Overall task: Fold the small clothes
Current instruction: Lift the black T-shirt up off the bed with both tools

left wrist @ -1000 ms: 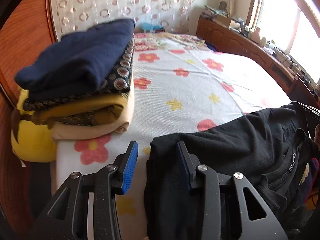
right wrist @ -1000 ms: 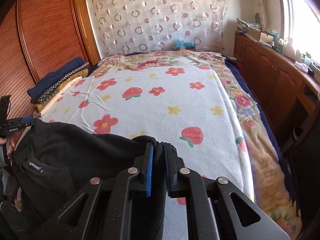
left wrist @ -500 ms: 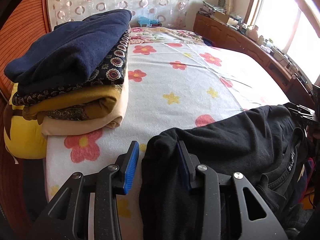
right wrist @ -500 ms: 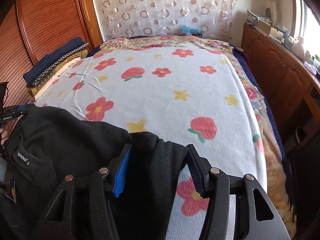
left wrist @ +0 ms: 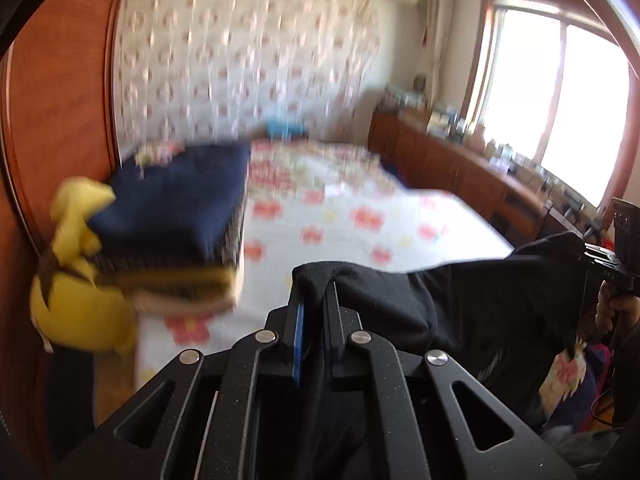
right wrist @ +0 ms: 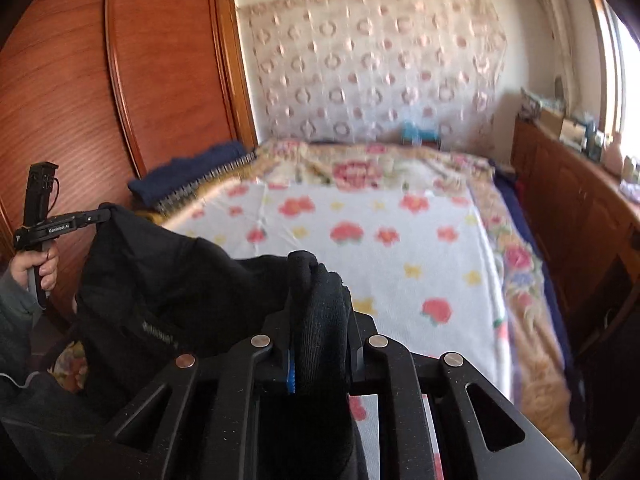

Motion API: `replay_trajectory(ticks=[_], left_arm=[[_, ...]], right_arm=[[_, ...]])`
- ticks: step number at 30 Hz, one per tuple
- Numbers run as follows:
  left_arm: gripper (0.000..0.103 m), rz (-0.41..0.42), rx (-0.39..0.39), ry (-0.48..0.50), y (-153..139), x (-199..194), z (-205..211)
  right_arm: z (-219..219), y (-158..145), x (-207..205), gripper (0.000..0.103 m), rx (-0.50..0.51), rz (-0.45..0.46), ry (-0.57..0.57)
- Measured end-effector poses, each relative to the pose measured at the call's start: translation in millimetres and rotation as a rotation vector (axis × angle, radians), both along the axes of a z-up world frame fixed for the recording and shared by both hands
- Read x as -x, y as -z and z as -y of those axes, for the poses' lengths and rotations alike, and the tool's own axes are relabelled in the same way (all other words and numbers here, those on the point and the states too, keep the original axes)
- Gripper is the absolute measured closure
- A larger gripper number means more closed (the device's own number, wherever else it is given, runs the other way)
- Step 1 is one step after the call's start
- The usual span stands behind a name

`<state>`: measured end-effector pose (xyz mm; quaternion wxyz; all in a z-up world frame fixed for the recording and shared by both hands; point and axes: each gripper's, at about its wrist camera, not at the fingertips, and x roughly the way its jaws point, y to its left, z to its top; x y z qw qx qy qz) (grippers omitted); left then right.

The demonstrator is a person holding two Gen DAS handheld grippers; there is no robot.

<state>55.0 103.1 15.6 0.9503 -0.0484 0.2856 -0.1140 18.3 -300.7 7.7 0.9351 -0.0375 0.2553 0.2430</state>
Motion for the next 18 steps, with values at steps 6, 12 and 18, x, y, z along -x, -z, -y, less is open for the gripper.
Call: replay_trajectory(ticks=[6, 12, 18], left_arm=[[0.095, 0.217, 0.042, -0.013, -82, 43, -5], [0.095, 0.366, 0.036, -0.015, -141, 59, -10], [0.095, 0.469, 0.016, -0.007, -182, 68, -4]], right_arm=[[12, -87, 55, 0.088, 0.011, 0.188, -0.02], [27, -159, 94, 0.088, 0.003, 0.339, -0.025], [39, -205, 121, 0.088, -0.006, 0.443, -0.015]])
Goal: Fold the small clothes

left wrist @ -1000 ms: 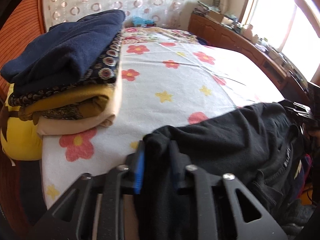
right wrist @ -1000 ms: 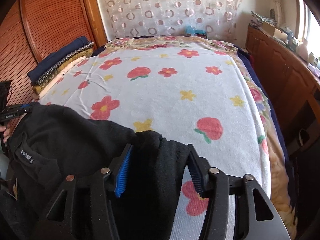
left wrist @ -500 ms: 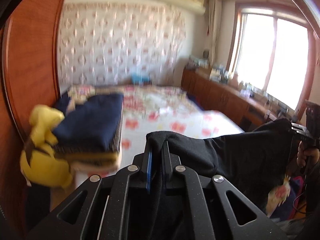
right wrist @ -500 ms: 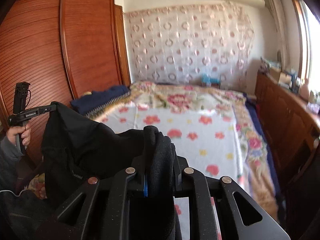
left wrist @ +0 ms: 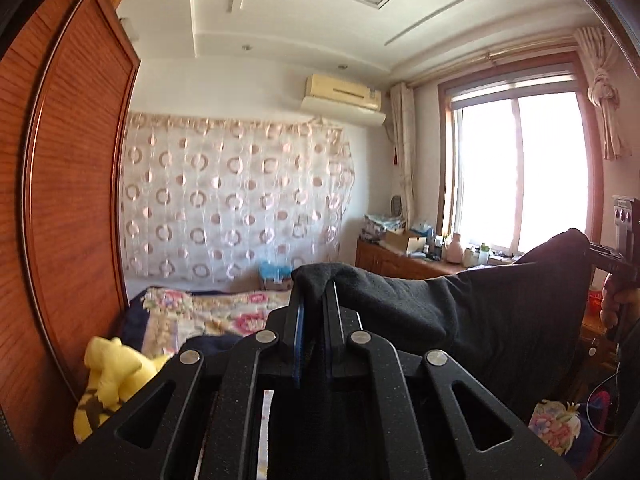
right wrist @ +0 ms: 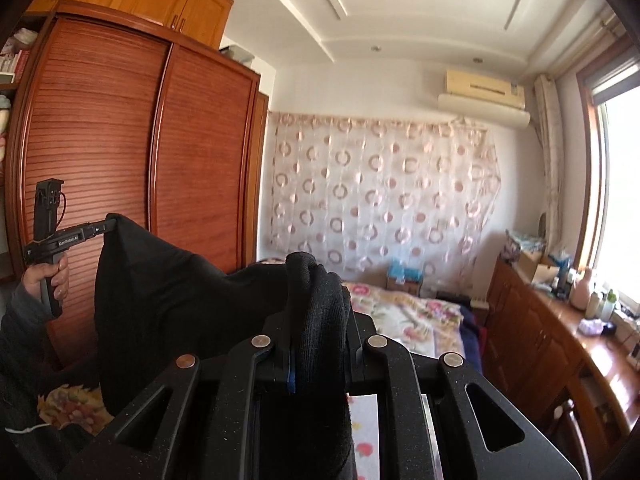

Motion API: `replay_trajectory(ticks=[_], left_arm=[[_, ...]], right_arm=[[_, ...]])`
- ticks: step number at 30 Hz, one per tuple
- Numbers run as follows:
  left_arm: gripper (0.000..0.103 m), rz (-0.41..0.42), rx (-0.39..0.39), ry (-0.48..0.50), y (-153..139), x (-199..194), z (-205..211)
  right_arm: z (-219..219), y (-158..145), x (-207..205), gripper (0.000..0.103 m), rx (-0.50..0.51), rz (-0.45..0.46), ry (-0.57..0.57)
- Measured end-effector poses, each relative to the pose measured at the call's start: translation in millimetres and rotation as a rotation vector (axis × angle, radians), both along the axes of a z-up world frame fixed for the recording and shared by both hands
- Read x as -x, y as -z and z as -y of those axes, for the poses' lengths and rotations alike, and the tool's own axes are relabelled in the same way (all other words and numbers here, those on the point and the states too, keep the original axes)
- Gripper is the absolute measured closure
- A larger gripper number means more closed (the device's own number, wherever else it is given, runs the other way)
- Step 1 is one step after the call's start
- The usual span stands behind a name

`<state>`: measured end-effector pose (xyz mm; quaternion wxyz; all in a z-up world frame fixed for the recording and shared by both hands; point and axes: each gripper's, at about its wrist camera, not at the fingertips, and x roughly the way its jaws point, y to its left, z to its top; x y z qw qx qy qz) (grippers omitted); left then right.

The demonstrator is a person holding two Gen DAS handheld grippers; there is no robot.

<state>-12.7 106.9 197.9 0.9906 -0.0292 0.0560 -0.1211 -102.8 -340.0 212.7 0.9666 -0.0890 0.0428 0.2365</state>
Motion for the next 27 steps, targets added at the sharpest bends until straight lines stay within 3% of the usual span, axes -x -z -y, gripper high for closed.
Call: replay_trajectory(ticks=[6, 12, 17, 27], left_arm=[[0.095, 0.054, -0.008, 0.004, -20, -16, 1], [0.095, 0.008, -0.038, -0.031, -7, -67, 13], [0.095, -0.086, -0.063, -0.064, 34, -148, 22], [0.095, -0.34, -0.141, -0.096, 134, -283, 46]], right_arm=[[-1, -15, 4, 0.088, 0.004, 0.055, 0.03], [-35, 18, -41, 0.088, 0.037, 0.002, 0.082], [-57, 41, -125, 0.088, 0.039, -0.117, 0.095], [-89, 129, -292, 0.088, 0.07, -0.382, 0.156]])
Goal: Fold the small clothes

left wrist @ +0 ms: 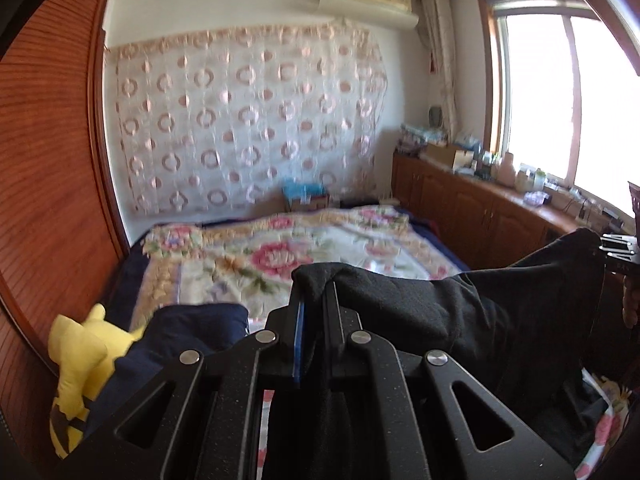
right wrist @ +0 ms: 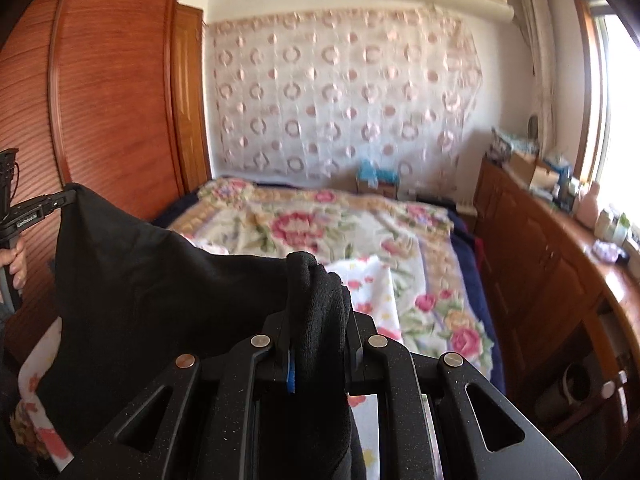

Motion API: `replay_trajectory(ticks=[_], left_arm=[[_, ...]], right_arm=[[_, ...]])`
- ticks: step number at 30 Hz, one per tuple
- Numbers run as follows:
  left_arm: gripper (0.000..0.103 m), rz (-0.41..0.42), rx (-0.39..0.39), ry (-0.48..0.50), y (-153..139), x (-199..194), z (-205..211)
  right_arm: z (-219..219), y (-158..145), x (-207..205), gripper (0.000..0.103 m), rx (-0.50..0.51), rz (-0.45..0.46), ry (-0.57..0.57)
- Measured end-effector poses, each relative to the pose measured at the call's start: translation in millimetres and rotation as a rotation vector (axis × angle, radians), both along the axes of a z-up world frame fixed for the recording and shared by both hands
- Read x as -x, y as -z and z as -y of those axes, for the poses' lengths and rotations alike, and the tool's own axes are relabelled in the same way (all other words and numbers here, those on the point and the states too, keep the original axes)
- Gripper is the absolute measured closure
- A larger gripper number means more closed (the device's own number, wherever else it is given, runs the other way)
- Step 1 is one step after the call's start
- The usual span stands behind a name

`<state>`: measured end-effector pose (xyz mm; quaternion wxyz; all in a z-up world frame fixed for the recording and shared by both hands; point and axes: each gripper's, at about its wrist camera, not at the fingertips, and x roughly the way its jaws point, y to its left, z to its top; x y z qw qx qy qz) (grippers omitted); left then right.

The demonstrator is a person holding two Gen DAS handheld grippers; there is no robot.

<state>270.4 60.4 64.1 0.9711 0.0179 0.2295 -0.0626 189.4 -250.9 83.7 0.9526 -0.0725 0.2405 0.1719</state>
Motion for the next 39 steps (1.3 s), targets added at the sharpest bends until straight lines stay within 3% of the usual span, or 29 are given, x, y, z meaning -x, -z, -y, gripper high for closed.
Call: replay_trajectory(ticks=[6, 8, 12, 15, 16, 20, 24, 29, 39], left_arm=[[0.095, -0.109, -0.009, -0.025, 46, -44, 0], [0.095, -0.126, -0.01, -0.032, 52, -53, 0], [0.093, -0.155, -0.036, -0.04, 59, -64, 5], [0.078, -0.177, -0.043, -0.009, 64, -61, 10], [0.068, -0.182, -0.036, 0.002, 67, -57, 11], [0.058, -0.215, -0.031, 0.033, 78, -38, 17], [0.045, -0.254, -0.006, 0.069, 94, -11, 18], [0.028, -0.327, -0.001, 0.093, 121, 19, 20], [0.024, -0.398, -0.019, 0.055, 151, 50, 21]], right_arm=[[-21, 22, -85, 0.087, 0.024, -0.105, 0.038], [-26, 7, -126, 0.087, 0.026, -0.127, 0.048], [-17, 9, -148, 0.083, 0.015, -0.17, 0.055], [-18, 24, -155, 0.071, 0.033, -0.205, 0.066], [-17, 30, -156, 0.07, 0.035, -0.218, 0.062], [-17, 33, -149, 0.061, 0.053, -0.227, 0.062], [-9, 34, -114, 0.06, 0.018, -0.216, 0.067], [9, 51, -78, 0.06, -0.007, -0.271, 0.094], [40, 53, -25, 0.06, -0.007, -0.352, 0.164]])
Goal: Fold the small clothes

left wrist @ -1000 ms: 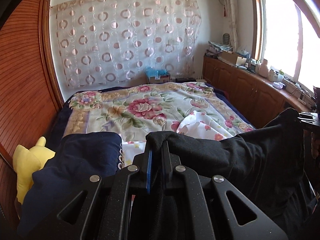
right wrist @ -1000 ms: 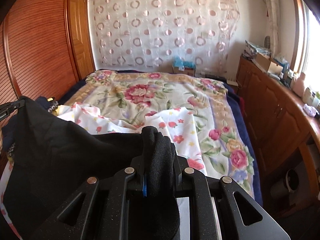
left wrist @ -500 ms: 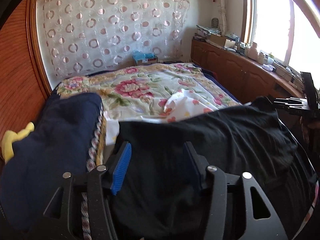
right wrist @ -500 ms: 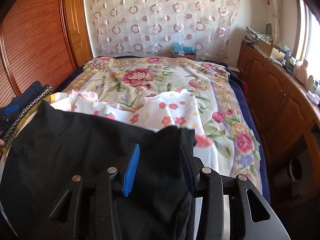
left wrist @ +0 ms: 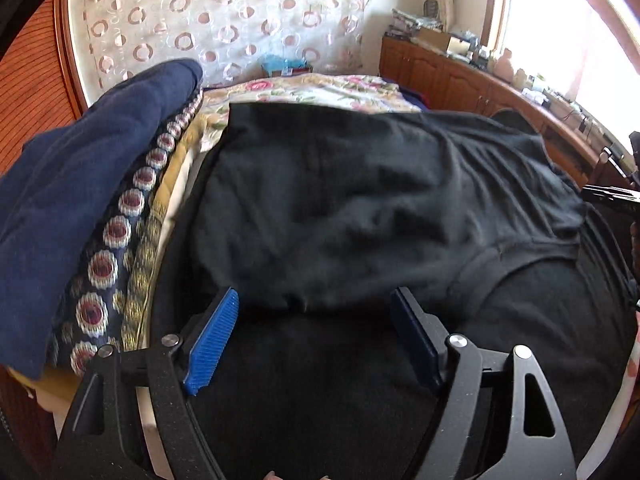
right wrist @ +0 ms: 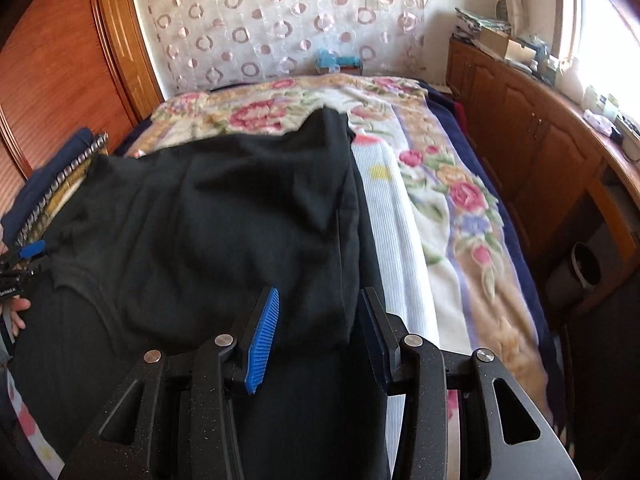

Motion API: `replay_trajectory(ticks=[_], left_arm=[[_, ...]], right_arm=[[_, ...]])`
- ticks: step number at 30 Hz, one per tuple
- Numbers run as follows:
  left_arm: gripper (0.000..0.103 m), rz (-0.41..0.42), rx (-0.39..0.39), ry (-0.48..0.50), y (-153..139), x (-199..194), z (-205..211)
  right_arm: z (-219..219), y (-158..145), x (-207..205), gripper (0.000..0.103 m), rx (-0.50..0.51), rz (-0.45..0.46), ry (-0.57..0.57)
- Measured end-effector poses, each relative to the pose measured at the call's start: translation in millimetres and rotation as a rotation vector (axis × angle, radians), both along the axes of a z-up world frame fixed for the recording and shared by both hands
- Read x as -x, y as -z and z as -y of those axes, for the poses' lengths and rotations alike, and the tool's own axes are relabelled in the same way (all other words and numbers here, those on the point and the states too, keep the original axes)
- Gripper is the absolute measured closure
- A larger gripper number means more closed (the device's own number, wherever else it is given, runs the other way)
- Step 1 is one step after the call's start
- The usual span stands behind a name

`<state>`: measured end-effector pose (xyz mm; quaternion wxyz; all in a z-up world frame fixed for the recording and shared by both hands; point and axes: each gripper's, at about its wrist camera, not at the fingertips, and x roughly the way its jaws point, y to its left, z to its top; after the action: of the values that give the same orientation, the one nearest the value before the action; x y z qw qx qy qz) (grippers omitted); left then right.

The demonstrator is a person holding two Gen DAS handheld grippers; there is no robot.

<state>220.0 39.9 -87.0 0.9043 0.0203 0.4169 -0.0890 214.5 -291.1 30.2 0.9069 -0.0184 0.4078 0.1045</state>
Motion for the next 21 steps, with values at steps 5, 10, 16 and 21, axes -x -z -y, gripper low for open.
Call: replay_trajectory(ticks=[5, 10, 16, 21], left_arm=[[0.023, -0.021, 0.002, -0.013, 4, 1, -1], [0.023, -0.035, 0.013, -0.027, 6, 2, -4], [0.023, -0.036, 0.052, -0.074, 5, 7, -8], [0.023, -0.019, 0.109, -0.129, 2, 8, -15]], right_arm=[[-2, 1, -8, 0.06, -0.012, -0.029, 0.013], [-7, -1, -18, 0.06, -0.032, -0.02, -0.008], [-13, 11, -23, 0.06, 0.001, 0.015, -0.013], [-18, 20, -15, 0.059, 0.053, 0.052, -0.019]])
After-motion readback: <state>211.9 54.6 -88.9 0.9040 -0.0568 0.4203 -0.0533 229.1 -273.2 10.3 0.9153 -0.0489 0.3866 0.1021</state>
